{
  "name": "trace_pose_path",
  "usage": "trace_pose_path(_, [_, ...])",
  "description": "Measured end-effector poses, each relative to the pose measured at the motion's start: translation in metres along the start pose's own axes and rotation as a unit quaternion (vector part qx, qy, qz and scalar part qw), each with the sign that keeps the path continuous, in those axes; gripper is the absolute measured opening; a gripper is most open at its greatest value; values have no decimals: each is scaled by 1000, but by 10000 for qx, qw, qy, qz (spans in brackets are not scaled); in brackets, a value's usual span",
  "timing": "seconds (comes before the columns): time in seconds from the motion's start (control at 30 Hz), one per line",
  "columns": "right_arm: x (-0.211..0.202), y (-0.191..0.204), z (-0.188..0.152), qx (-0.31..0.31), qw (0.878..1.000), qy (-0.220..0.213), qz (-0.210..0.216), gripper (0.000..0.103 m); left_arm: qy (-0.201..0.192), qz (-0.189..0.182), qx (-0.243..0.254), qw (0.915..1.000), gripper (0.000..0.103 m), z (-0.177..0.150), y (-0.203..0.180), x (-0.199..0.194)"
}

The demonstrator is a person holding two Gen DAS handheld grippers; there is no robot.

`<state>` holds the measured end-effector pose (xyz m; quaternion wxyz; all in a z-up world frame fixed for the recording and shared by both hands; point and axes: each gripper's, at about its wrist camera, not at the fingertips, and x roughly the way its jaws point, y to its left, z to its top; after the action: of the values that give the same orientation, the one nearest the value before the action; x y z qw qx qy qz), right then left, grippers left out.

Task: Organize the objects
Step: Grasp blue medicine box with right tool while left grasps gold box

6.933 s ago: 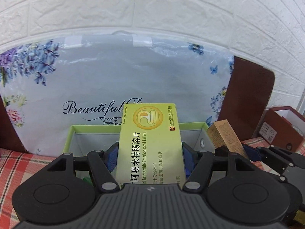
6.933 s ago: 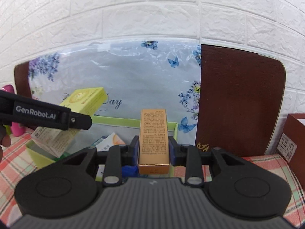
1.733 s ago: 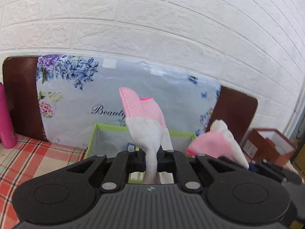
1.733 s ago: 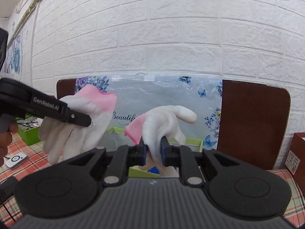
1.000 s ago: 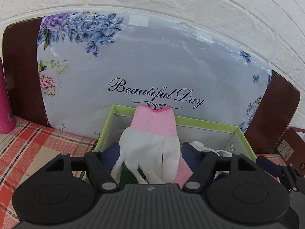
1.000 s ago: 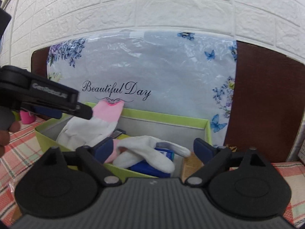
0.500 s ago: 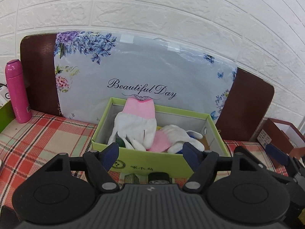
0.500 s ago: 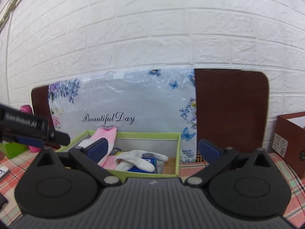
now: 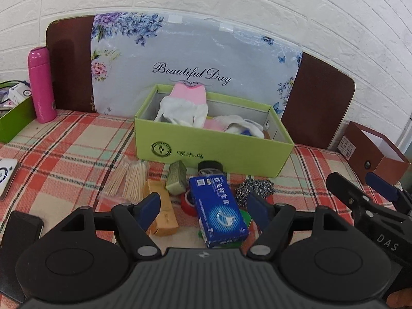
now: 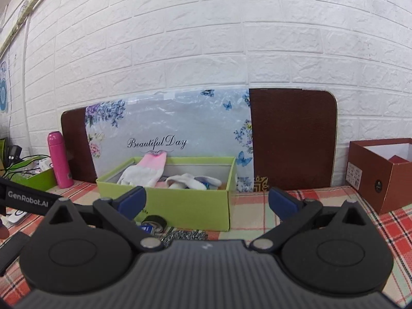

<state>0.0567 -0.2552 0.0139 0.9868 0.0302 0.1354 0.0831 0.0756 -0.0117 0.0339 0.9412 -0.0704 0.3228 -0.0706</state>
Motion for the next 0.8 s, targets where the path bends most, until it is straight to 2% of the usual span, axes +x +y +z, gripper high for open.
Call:
trace_pose_path(0.23, [4, 21, -36, -130, 9975, 645, 252, 103, 367, 339, -286, 9983, 77, -30, 32, 2])
trace_pose_path(0.37, [17, 43, -54, -420, 9934, 982, 431, 103, 544, 505, -468, 9961, 77, -40, 49, 9])
trace_pose_path(0.7, [55, 93, -68, -1185, 9838, 1225, 559, 103, 622, 599, -643, 9942, 77, -38, 66, 23])
trace_pose_path(0.8, [64, 102, -72, -1301, 9811, 1280, 650, 95, 591, 584, -700, 9941, 77, -30, 67, 32])
